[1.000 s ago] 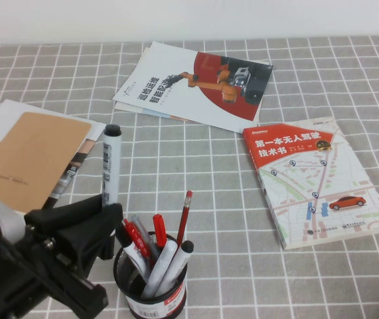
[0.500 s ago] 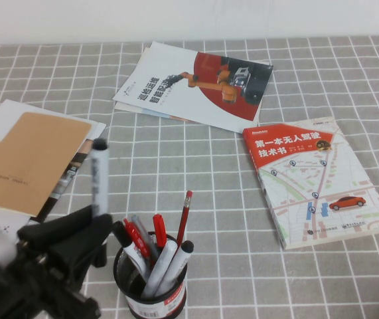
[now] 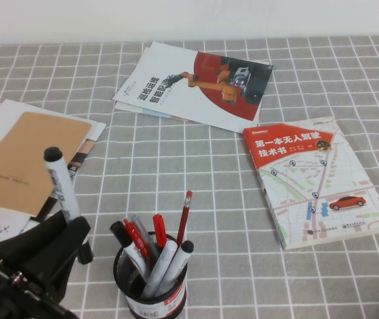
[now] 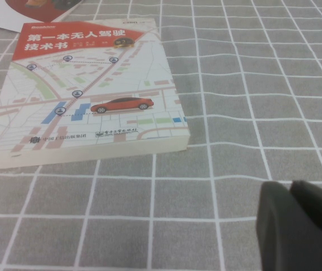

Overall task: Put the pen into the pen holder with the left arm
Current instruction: Place the pen onto the pen holder

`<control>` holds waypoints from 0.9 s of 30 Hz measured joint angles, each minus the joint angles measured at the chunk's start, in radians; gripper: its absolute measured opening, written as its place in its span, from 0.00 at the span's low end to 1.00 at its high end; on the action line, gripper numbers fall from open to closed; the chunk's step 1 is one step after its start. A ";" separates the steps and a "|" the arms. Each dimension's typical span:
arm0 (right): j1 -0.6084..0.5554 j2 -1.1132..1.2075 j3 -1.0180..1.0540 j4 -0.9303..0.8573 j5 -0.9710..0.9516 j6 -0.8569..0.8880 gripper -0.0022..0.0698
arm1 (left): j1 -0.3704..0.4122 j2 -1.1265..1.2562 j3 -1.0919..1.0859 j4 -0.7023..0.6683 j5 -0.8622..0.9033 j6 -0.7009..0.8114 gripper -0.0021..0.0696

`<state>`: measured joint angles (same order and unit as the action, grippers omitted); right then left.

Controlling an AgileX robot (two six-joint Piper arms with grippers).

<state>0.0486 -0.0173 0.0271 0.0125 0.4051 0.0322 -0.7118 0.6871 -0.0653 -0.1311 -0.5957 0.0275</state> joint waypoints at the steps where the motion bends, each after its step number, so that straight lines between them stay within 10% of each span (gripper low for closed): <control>1: 0.000 0.000 0.000 0.000 0.000 0.000 0.01 | 0.000 0.010 0.000 0.002 -0.009 -0.002 0.18; 27: 0.000 0.000 0.000 0.000 0.000 0.000 0.01 | 0.000 0.424 0.005 0.235 -0.343 -0.214 0.18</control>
<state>0.0486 -0.0173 0.0271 0.0125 0.4051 0.0322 -0.7118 1.1110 -0.0606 0.1040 -0.9385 -0.1866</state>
